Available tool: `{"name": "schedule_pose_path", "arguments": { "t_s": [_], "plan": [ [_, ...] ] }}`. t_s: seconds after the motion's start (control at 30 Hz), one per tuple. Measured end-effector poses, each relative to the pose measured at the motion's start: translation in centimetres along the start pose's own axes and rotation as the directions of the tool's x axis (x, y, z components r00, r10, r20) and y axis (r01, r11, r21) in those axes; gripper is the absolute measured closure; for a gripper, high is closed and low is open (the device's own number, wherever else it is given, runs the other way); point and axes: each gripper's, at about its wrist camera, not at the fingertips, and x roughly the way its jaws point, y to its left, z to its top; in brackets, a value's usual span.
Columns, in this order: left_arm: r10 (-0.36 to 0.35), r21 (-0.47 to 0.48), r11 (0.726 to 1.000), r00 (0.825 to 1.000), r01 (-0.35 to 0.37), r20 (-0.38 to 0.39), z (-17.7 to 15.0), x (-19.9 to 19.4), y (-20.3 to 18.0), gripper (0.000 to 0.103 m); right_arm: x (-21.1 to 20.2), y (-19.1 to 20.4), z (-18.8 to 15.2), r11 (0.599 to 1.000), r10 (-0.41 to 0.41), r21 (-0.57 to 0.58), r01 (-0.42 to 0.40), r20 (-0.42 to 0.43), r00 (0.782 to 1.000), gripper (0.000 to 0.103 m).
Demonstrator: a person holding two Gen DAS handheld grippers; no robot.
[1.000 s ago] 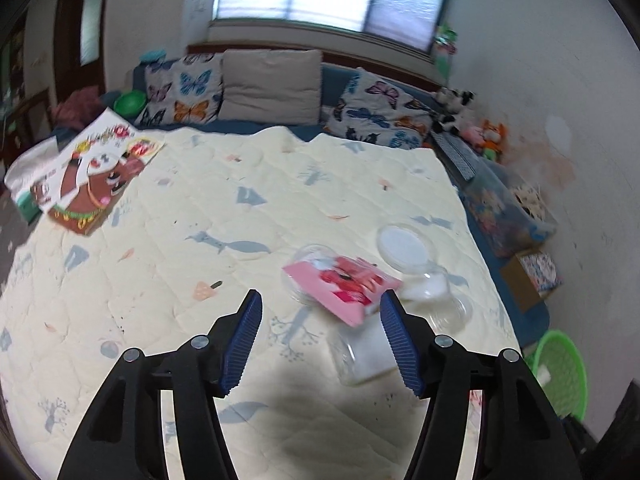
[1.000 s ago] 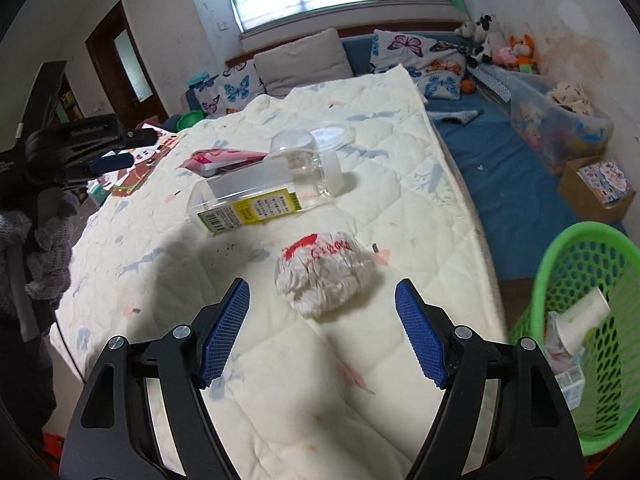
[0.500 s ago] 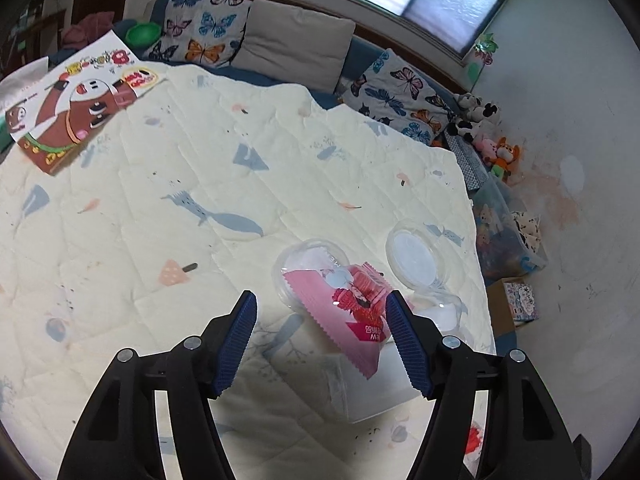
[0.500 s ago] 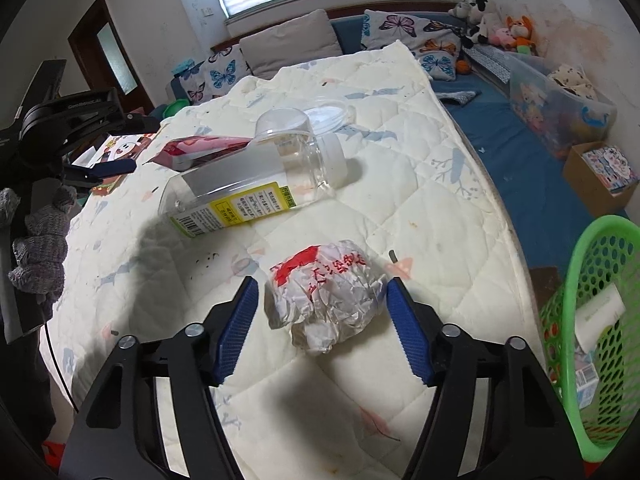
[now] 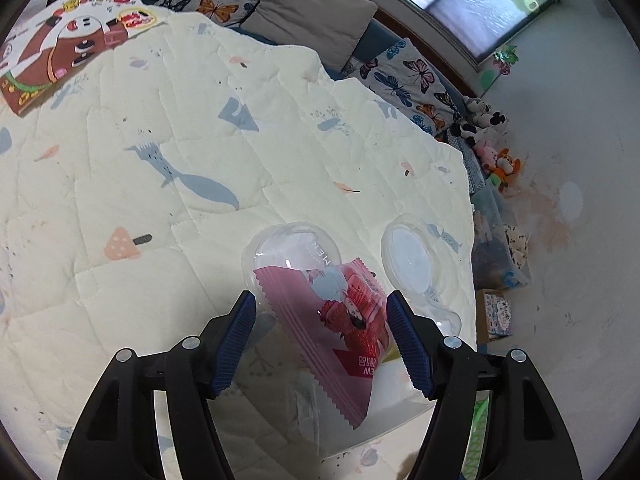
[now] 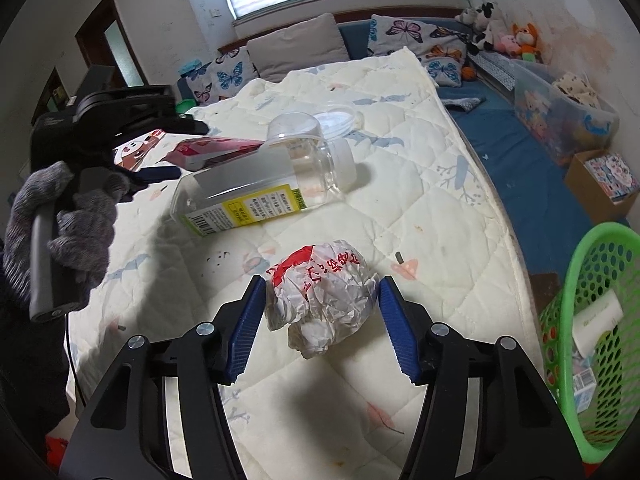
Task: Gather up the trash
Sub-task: 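Grasp the crumpled tissue with the right while the left grasps the pink wrapper, then carry the tissue into the basket and release it with the right gripper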
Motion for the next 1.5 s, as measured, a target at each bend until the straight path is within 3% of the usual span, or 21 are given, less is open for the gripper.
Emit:
{"name": "schedule_pose_path", "arguments": {
  "t_s": [0.2,0.4,1.0,1.5],
  "plan": [
    [-0.053,-0.031,0.998,0.998,0.052,-0.03,-0.1,0.9,0.4,0.052,-0.8,0.6,-0.1,1.0,0.006,-0.02,-0.005,0.017,1.0,0.044],
    [-0.112,-0.031,0.993,0.993,0.111,-0.031,-0.3,0.6,0.5,0.077,-1.9,0.6,-0.4,1.0,0.014,-0.015,-0.013,0.036,0.999,0.044],
    [-0.2,0.067,0.978,0.978,0.196,0.062,-2.2,-6.6,-1.0,0.079,-7.9,-2.6,-2.4,0.999,-0.045,0.035,0.041,0.117,0.992,0.044],
    [-0.272,0.245,0.932,0.962,0.268,-0.021,-8.6,-8.1,-7.5,0.079,-13.6,-11.0,-5.8,0.966,-0.22,0.167,0.196,0.14,0.965,0.044]
  ]
}}
